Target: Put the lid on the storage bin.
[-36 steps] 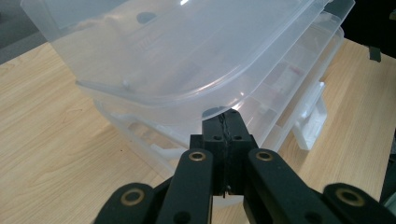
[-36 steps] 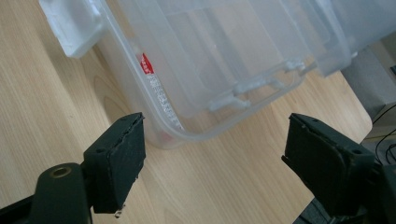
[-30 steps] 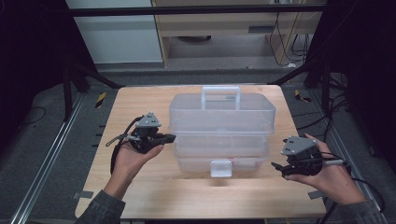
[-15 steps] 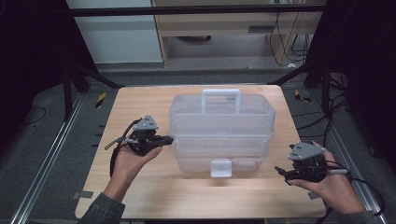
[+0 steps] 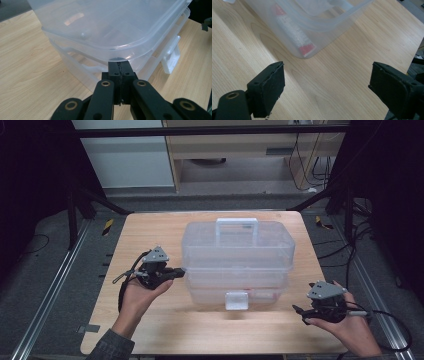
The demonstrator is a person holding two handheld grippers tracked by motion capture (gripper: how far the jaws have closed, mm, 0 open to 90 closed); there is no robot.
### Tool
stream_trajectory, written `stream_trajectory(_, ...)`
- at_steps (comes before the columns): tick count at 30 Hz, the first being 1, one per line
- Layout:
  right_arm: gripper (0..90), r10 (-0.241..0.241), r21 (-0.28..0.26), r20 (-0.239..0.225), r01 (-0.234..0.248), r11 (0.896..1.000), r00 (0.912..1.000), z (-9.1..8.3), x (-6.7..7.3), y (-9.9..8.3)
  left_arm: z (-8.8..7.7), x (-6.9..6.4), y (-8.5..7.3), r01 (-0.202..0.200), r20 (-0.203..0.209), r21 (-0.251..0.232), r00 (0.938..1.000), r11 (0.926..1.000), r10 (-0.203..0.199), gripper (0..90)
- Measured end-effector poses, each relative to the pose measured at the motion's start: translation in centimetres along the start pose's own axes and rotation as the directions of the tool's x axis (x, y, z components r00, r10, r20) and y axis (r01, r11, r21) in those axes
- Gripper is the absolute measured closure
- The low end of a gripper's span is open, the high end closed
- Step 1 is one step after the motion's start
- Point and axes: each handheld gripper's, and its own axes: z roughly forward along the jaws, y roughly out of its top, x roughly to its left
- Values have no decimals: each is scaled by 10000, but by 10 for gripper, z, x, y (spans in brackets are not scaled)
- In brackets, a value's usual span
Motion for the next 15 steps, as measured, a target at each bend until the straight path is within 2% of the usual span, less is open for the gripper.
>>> stream_trajectory(6, 127, 172, -89, 2, -172, 9998, 9999, 5, 4, -7, 2, 0, -3, 28, 31, -7, 10000, 10000, -28, 898)
stream_trajectory(15, 128, 231, 177, 119, -233, 9996, 9997, 11, 7, -17, 4, 0, -8, 14, -19, 28, 10000, 10000, -14, 897)
